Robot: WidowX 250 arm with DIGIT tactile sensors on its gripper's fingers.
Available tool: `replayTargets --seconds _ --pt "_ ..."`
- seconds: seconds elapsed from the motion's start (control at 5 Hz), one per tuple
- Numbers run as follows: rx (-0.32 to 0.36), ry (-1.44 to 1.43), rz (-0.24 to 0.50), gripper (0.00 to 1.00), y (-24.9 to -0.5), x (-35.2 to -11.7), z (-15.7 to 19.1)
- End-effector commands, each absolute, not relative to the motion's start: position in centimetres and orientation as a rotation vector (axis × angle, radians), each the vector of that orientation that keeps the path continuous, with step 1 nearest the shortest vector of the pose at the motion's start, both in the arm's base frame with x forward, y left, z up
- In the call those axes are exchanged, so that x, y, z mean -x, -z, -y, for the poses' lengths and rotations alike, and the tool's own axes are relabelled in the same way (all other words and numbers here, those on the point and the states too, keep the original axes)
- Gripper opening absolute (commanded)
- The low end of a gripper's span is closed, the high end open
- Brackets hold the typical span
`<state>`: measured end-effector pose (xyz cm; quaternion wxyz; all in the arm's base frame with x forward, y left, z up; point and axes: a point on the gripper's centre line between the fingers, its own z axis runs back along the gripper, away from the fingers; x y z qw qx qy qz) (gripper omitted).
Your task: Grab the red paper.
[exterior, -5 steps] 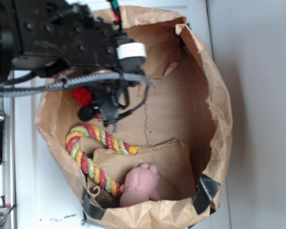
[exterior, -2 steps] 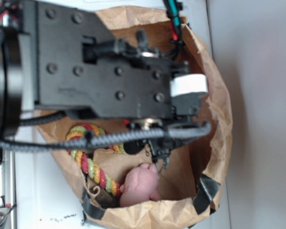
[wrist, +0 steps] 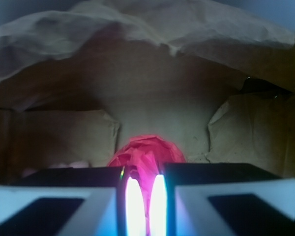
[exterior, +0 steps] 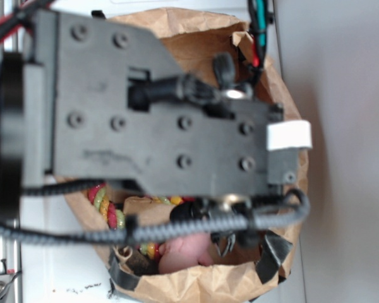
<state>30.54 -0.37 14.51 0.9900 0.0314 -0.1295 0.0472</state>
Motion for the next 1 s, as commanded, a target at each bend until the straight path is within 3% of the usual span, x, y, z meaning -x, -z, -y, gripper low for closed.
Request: replayTargets --seconds 0.0,0.4,0.8 --pt "-0.138 -0.099 0.159 0.0 -18.6 -27.4 -1.6" --pt "-0.128 -0.11 0.163 0.0 -18.4 -25.7 -3.6" --pt "-0.161 -0.128 0.16 0.0 -18.6 -26.0 -3.3"
